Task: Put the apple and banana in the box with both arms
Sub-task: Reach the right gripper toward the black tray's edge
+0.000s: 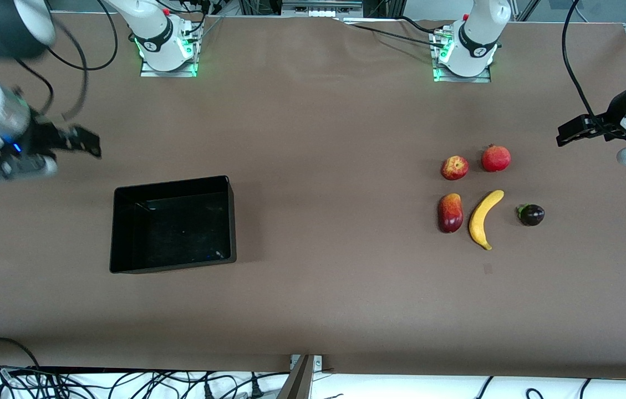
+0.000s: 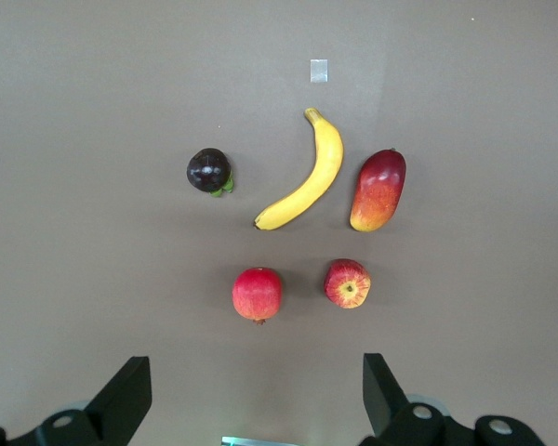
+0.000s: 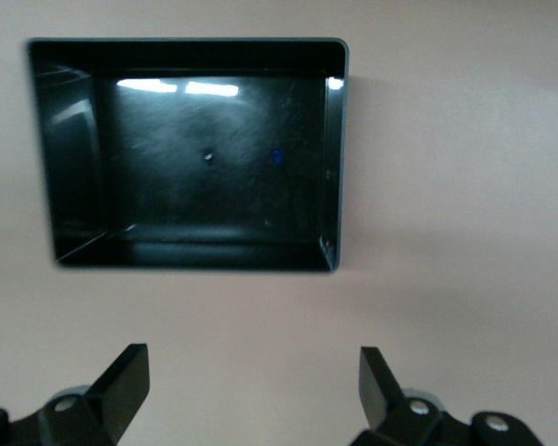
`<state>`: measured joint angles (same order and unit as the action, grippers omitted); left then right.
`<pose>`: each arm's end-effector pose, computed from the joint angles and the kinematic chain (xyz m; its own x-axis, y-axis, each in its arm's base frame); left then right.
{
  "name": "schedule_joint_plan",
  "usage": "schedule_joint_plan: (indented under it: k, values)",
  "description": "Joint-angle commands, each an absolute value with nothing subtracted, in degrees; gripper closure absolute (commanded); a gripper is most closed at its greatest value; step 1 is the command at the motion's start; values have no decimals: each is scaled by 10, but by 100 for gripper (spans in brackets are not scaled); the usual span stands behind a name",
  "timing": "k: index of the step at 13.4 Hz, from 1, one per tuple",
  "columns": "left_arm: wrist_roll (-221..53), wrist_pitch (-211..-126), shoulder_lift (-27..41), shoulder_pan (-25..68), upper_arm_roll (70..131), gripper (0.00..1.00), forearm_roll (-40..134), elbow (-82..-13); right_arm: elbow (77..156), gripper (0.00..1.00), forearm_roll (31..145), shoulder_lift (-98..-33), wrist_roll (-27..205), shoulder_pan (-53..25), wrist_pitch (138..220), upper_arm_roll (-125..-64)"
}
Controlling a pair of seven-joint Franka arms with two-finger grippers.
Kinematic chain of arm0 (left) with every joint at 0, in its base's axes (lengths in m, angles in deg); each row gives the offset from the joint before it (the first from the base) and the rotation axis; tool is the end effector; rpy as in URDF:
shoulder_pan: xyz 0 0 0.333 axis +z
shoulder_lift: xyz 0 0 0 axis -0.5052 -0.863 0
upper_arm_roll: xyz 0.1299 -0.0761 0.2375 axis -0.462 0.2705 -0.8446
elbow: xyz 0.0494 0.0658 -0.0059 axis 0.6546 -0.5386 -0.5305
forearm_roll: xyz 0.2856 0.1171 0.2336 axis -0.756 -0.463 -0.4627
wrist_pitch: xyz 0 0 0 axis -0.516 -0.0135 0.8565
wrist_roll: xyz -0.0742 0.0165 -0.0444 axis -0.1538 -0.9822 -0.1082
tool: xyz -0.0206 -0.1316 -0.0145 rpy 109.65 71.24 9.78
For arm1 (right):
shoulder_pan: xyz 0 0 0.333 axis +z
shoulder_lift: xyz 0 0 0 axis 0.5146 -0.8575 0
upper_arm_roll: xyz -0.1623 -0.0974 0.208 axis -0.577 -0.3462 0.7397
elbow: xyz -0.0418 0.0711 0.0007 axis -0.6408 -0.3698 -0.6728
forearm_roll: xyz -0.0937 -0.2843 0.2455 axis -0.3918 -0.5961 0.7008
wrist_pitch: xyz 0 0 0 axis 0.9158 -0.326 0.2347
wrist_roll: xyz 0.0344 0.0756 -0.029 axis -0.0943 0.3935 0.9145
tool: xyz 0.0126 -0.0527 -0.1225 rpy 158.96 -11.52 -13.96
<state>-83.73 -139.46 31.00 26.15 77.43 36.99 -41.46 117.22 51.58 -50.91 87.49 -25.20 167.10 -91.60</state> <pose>0.5439 0.0091 0.5184 0.9849 0.1258 -0.1188 0.1220 -0.9918 -0.0383 0.5853 0.0364 0.4214 0.9901 0.1175 -0.0765 0.1177 -0.9930 -0.0019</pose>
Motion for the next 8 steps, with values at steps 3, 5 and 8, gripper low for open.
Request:
schedule_joint_plan:
  k: [3,5,8]
  values:
    - [-834,-1386,303,260,775,0,364,-402,1288,0,511,-575,912,-260,1859,-945]
    - [-834,-1387,301,259,775,0,364,-401,1289,0,513,-616,938,-271,1911,-951]
    - [-834,-1387,300,260,775,0,364,-401,1289,1,521,-678,938,-282,1975,-951]
